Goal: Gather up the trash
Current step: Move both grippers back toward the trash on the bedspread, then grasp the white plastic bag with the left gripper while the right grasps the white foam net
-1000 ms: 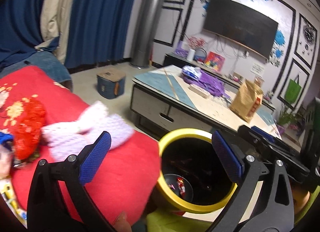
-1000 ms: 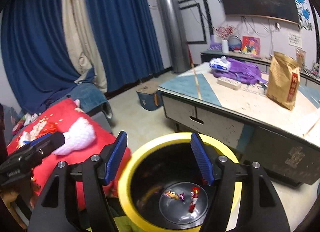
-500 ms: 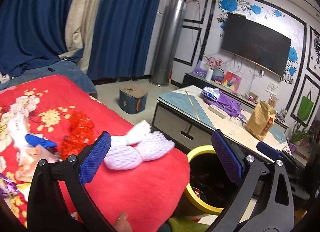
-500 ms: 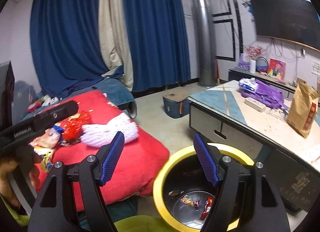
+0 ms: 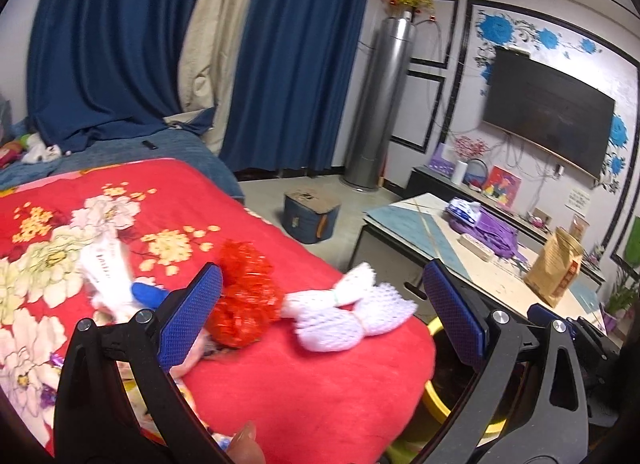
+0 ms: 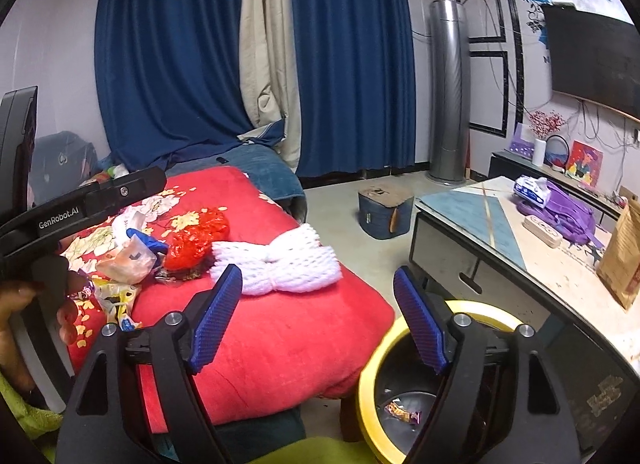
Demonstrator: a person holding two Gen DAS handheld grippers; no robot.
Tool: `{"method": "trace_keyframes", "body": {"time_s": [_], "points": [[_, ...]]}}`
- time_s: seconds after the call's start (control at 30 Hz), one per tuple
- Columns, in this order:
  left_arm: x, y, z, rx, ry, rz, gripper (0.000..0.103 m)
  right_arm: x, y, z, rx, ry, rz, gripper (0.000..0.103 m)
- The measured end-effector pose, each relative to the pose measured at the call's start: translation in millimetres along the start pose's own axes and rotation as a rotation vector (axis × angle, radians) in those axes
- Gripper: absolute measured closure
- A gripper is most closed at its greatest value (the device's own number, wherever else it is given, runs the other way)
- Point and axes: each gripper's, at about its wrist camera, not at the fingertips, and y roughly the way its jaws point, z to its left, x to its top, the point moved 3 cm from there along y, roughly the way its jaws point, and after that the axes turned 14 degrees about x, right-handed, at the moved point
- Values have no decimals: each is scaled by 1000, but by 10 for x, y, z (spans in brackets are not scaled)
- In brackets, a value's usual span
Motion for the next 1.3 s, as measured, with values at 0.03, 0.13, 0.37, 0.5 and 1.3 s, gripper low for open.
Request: {"method": "trace_keyframes", "body": {"time_s": [0.03,0.13,0.37,0.5,1.3], "points": [[7,6,34,9,-4,0,11,19,37,11,2,-2,1,26],[30,20,156,40,-17,-4,11,74,162,42,11,1,5,24],[76,100,537,117,-71,5,11,143,465,75,12,-6,36,24],[91,171,762,155,-108,18,11,145,694,31,5,-1,72,23],[-146,1039,2011,244,-513,357,11,-153,1671,-465,115,260,244,48]]}}
